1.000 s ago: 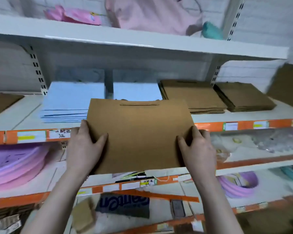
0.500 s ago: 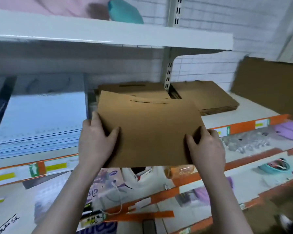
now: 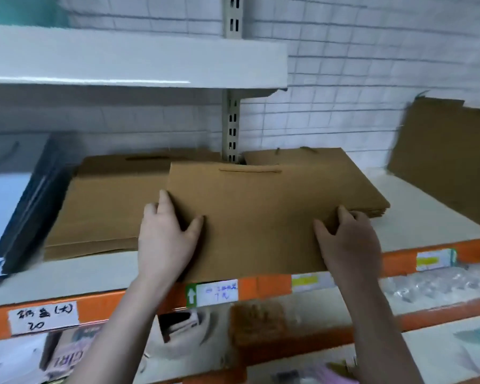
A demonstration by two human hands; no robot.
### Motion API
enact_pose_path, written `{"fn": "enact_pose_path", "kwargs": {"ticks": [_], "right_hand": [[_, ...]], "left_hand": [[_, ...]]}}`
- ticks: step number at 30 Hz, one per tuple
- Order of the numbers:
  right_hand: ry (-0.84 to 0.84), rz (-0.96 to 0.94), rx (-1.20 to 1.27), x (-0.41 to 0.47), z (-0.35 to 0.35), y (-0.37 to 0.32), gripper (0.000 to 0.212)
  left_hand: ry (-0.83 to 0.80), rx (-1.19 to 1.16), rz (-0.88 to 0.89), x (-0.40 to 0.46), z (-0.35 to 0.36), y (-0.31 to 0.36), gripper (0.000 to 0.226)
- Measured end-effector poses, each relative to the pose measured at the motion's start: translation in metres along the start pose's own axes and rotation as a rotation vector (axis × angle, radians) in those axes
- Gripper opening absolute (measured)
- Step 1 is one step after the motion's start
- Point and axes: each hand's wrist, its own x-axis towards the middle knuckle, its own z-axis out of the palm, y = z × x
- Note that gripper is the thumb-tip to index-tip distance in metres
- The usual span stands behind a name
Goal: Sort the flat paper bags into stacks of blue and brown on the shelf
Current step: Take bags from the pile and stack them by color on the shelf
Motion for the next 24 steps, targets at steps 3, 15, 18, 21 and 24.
{"fn": "enact_pose_path", "kwargs": {"ticks": [3, 15, 18, 21, 24], "right_hand": [[-0.036, -0.052, 0.005, 0.050, -0.009, 0.045, 0.056], [-0.159, -0.101, 0.078, 0.167, -0.008, 0.124, 0.045], [-0.175, -0.107, 0.084, 0.181, 0.002, 0.126, 0.040], [-0.181, -0.113, 0.089, 0.194, 0.008, 0.125, 0.040], [-0.176, -0.122, 0.098, 0.205, 0.014, 0.120, 0.037]], "left_hand": [[0.022, 0.019, -0.056, -0.005, 0.042, 0.045, 0.080], [0.030, 0.140, -0.141, 0.008, 0.130, 0.131, 0.063], [0.033, 0.158, -0.147, 0.019, 0.140, 0.135, 0.058], [0.039, 0.157, -0.162, 0.029, 0.148, 0.138, 0.059], [0.049, 0.155, -0.172, 0.038, 0.154, 0.140, 0.061]]}}
